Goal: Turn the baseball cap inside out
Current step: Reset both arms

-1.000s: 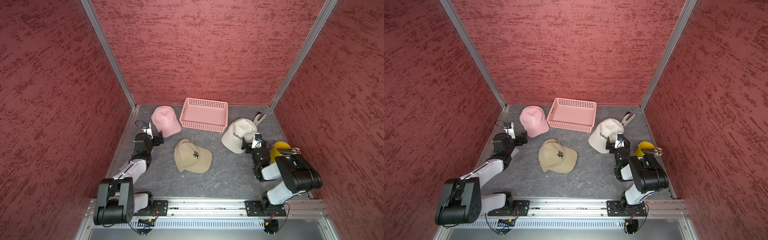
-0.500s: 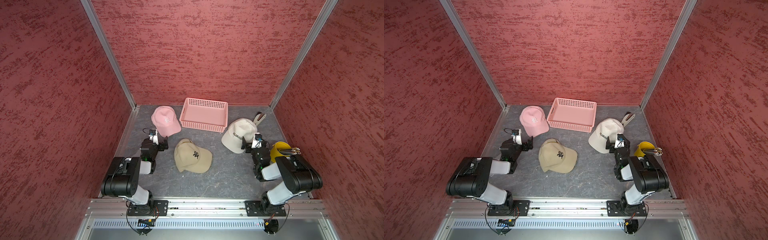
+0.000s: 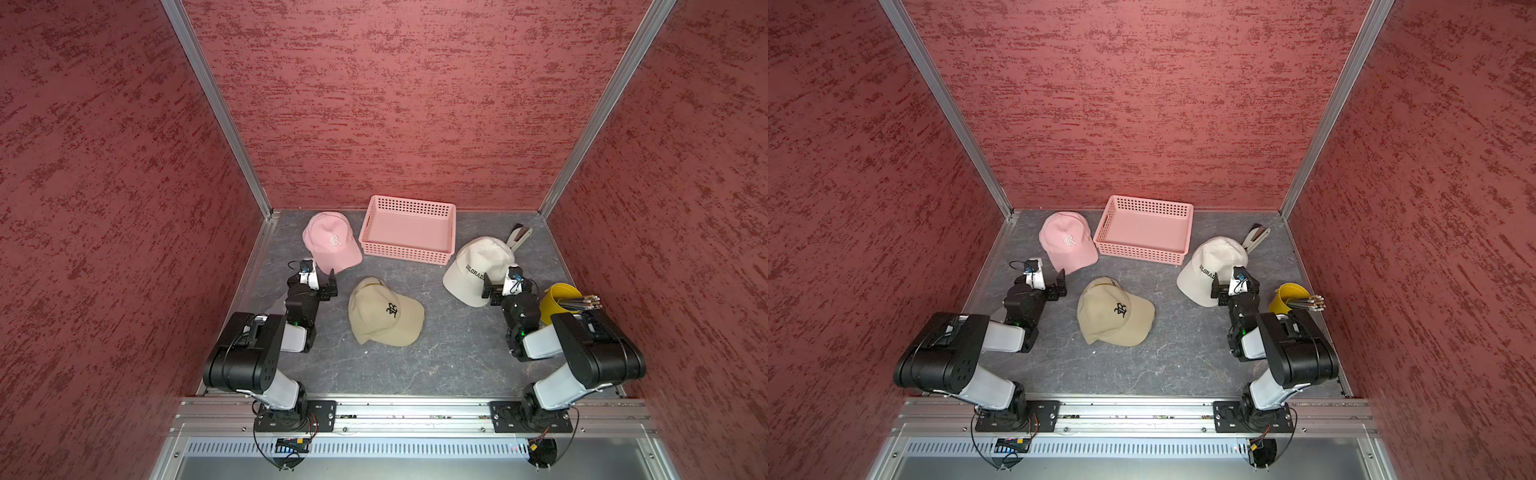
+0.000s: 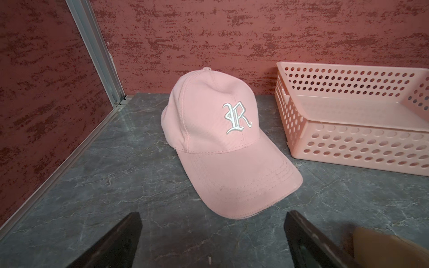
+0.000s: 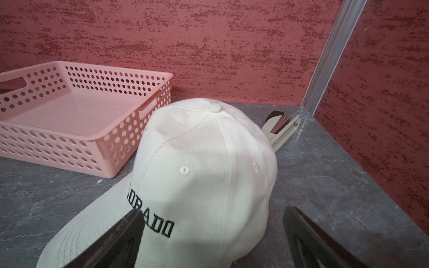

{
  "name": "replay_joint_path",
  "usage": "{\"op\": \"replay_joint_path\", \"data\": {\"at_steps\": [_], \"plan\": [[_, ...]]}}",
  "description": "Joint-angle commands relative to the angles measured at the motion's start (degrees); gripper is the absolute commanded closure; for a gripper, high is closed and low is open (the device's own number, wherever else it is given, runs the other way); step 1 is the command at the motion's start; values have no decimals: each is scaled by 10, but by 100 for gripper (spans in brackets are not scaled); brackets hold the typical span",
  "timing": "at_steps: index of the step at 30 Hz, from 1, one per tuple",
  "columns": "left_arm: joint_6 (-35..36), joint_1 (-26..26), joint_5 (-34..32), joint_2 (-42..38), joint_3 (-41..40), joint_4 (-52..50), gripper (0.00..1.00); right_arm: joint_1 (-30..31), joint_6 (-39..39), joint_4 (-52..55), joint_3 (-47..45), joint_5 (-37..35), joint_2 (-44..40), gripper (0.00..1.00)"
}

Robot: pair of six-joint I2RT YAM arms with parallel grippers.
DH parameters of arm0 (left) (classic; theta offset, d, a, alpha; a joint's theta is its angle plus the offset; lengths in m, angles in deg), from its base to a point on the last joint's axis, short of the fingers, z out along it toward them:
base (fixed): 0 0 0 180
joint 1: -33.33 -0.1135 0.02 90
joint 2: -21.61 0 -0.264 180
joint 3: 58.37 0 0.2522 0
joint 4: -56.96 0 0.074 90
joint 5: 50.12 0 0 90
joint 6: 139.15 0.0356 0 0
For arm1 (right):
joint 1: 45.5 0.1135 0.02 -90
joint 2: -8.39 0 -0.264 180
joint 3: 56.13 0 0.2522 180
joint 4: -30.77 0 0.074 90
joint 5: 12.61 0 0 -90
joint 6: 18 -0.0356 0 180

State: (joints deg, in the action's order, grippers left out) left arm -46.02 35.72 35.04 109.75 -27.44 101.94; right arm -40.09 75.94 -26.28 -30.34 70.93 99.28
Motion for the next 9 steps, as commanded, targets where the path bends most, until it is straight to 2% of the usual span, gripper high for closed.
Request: {"op": "replay_joint_path", "data": {"at_steps": [1, 9], "plan": [[-11, -15, 14, -2, 27, -38, 0, -1, 6, 12, 17, 13, -11, 1], [-16, -29, 52, -5, 40, -67, 0, -1, 5, 23, 22, 8, -12, 2]]}}
